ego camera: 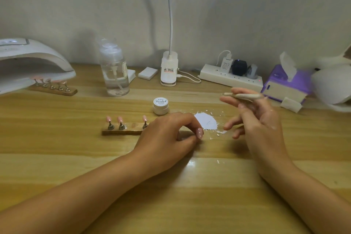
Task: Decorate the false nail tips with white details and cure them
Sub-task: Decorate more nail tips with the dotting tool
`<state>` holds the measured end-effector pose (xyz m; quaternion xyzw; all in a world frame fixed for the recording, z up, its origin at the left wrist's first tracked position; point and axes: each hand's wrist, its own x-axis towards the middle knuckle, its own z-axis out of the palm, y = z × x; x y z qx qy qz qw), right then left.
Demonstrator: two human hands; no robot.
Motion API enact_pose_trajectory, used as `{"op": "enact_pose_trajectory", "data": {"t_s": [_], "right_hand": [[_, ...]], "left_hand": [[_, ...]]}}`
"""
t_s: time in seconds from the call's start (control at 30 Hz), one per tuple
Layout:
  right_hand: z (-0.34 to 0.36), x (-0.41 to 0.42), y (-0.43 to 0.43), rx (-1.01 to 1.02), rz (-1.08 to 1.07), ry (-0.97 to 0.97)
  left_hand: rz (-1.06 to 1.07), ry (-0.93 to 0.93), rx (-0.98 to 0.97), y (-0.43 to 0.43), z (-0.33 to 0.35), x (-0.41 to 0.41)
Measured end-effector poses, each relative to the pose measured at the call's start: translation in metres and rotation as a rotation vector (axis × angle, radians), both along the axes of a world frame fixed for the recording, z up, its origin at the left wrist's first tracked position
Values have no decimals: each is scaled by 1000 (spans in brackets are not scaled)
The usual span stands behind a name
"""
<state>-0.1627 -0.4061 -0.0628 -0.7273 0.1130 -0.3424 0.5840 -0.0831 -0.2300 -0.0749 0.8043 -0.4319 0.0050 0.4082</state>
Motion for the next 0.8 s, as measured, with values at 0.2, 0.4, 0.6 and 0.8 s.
{"op": "enact_pose_trajectory", "data": {"t_s": [0.2,0.4,0.6,0.8], "right_hand": [[1,0,-5,62,12,13],[0,0,-11,179,-77,-39],[-1,3,-8,100,-119,-49],[-5,5,-12,262,-154,-28]], "left_hand": [[7,3,-7,-1,0,0],[26,4,16,0,-1,-1],[22,18,12,0,-1,-1],[29,19,16,-1,-2,0]]}}
